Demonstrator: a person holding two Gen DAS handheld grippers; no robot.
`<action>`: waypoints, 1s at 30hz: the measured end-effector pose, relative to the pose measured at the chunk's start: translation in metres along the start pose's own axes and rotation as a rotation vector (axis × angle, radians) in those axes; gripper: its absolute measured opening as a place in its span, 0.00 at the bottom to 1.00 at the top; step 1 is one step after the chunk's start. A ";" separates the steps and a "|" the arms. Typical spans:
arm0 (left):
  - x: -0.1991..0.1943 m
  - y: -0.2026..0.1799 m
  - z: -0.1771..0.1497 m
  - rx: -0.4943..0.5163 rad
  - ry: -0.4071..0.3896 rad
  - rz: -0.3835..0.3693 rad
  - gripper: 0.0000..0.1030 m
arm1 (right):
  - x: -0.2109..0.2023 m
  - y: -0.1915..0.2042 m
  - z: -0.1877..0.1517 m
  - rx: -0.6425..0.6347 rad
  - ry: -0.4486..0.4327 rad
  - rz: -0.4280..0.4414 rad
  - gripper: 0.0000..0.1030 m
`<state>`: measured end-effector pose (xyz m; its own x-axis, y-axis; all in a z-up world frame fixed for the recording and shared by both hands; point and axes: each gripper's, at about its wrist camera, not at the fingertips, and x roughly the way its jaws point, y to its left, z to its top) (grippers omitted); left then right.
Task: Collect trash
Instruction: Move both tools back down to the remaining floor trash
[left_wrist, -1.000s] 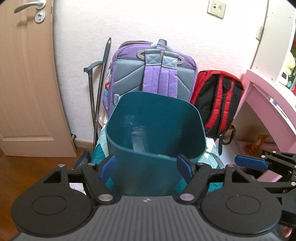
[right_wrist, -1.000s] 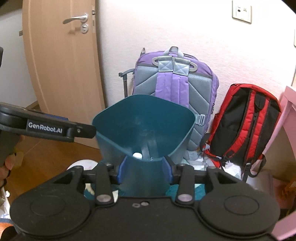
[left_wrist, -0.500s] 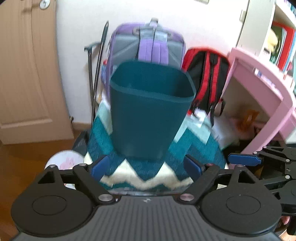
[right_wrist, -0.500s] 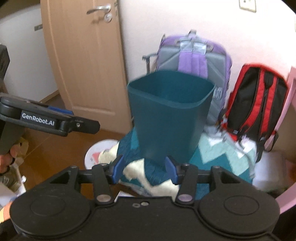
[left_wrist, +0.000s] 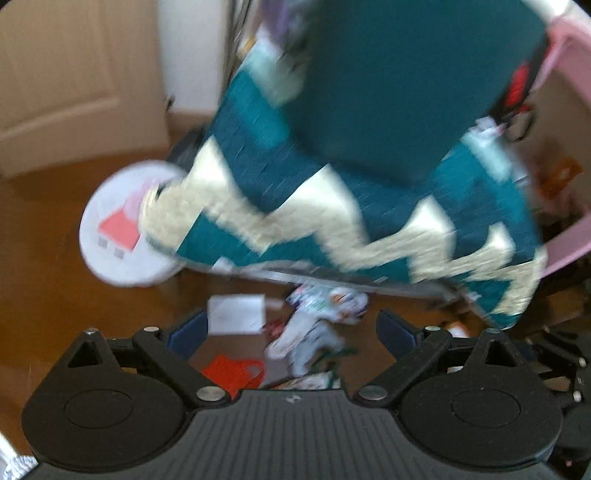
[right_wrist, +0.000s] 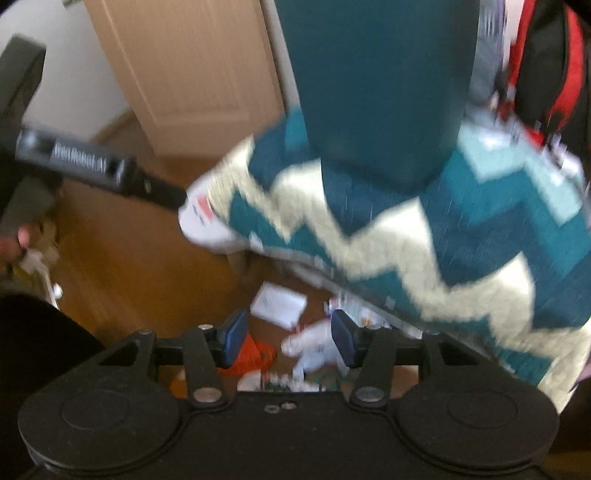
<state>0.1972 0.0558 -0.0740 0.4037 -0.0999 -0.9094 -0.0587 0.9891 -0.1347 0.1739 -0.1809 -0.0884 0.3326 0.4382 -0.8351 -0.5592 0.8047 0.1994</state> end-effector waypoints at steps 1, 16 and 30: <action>0.017 0.008 -0.001 -0.011 0.026 0.013 0.95 | 0.016 -0.002 -0.006 0.004 0.024 0.005 0.49; 0.230 0.100 -0.023 -0.082 0.448 0.088 0.95 | 0.214 0.015 -0.059 -0.196 0.349 0.115 0.49; 0.379 0.150 -0.097 -0.062 0.685 0.101 0.93 | 0.355 0.047 -0.089 -0.472 0.550 0.195 0.49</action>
<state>0.2528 0.1556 -0.4767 -0.2729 -0.0738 -0.9592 -0.1260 0.9912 -0.0404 0.1979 -0.0233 -0.4215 -0.1643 0.1924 -0.9675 -0.8768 0.4208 0.2326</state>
